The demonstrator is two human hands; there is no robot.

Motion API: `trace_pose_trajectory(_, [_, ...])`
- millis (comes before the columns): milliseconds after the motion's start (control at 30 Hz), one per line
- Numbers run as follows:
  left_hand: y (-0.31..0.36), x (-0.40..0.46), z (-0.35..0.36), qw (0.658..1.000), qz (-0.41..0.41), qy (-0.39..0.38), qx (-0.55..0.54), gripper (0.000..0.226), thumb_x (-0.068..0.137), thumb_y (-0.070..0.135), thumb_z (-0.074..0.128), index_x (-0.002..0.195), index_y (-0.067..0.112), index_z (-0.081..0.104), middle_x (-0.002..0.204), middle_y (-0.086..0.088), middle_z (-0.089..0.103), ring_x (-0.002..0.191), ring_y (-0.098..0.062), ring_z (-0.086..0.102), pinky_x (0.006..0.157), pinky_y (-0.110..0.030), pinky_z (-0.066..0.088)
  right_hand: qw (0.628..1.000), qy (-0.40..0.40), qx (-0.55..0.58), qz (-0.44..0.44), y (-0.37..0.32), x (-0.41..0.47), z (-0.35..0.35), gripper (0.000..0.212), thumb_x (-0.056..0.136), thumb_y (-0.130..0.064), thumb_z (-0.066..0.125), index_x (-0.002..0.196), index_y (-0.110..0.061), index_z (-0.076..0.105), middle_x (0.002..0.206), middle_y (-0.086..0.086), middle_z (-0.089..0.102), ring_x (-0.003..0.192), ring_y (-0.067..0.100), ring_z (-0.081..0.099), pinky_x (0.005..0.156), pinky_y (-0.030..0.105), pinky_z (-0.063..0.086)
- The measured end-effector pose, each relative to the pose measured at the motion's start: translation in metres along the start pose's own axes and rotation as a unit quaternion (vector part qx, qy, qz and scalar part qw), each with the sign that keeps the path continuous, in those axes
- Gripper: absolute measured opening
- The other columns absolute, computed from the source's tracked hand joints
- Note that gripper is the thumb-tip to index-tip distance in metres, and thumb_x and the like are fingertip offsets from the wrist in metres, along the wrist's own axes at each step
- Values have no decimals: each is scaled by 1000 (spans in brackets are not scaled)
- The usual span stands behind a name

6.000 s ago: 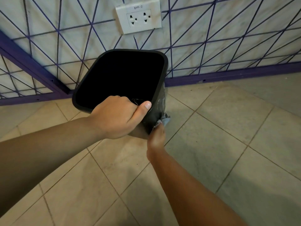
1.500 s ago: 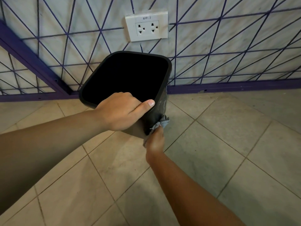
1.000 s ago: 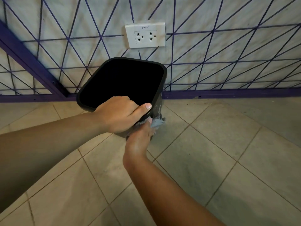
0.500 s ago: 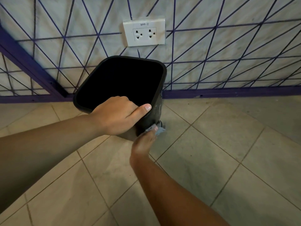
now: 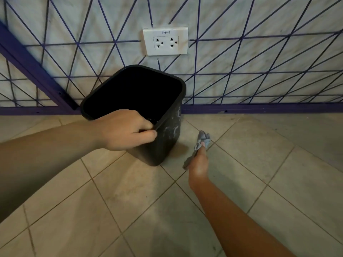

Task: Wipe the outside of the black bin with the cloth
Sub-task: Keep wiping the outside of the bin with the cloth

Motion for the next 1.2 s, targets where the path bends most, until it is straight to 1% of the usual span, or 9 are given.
trace_pose_trajectory(133, [4,-8,10,996,-86,-30,-21,33,93,45,38,77,20,53,68,-1,59,61,-16,58,63,-43,52,998,-41,40,-1,13,-19,7,57,121,-43,32,167,-10,42,122,5,57,110,20,60,103,36,52])
trace_pose_trajectory(367, [20,0,20,990,-109,79,51,45,102,49,32,136,20,36,113,-1,68,92,-19,69,71,-39,61,992,-99,43,-71,22,-23,39,41,123,-32,22,150,-25,51,129,-8,67,115,-2,61,79,-1,53])
trace_pose_trajectory(500, [14,-13,21,995,-96,25,-16,29,101,39,40,126,24,44,94,1,69,77,-15,69,65,-40,60,989,-105,58,-91,23,-18,42,55,122,-42,25,165,-14,47,156,14,64,146,25,60,92,9,57])
trace_pose_trajectory(633, [16,-20,22,994,-105,24,25,29,101,45,36,118,23,44,77,0,66,62,-15,66,58,-42,58,989,-97,87,-65,35,-23,51,73,110,-62,32,167,-19,45,150,4,64,127,11,64,98,18,52])
trace_pose_trajectory(733, [23,-12,22,994,-95,18,54,45,99,57,26,120,21,45,74,3,64,62,-11,63,58,-37,55,982,-104,160,-15,40,-31,73,64,119,-56,30,171,-21,40,164,7,58,152,20,55,120,31,48])
trace_pose_trajectory(900, [32,-11,28,996,-72,4,52,33,102,48,26,110,22,45,77,10,57,68,-8,59,58,-23,49,974,-4,228,-10,69,26,106,163,38,-122,44,175,-34,34,183,-2,34,172,21,26,140,55,22])
trace_pose_trajectory(967, [32,-10,25,997,-63,11,44,28,101,48,28,99,25,43,67,8,53,59,-8,54,51,-22,39,970,1,242,20,64,43,102,147,53,-119,45,171,-32,42,177,3,45,166,28,40,137,57,31])
trace_pose_trajectory(1100, [33,-8,22,997,-59,28,42,23,101,47,29,90,29,38,59,6,46,50,-9,46,47,-21,30,971,4,234,43,23,14,84,64,116,-57,36,161,-15,54,155,18,65,142,36,62,114,47,53])
trace_pose_trajectory(1200, [32,-8,23,998,-56,31,25,24,100,47,31,82,34,35,57,7,47,50,-6,51,46,-19,32,983,-16,171,-61,19,-26,89,98,93,-88,45,173,-31,38,174,6,47,163,27,43,133,53,38])
Point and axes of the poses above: each hand's wrist, its own x-axis towards the middle knuckle, its own z-axis out of the palm, y = z × x, the point moved 6 cm from there along x, towards the middle knuckle
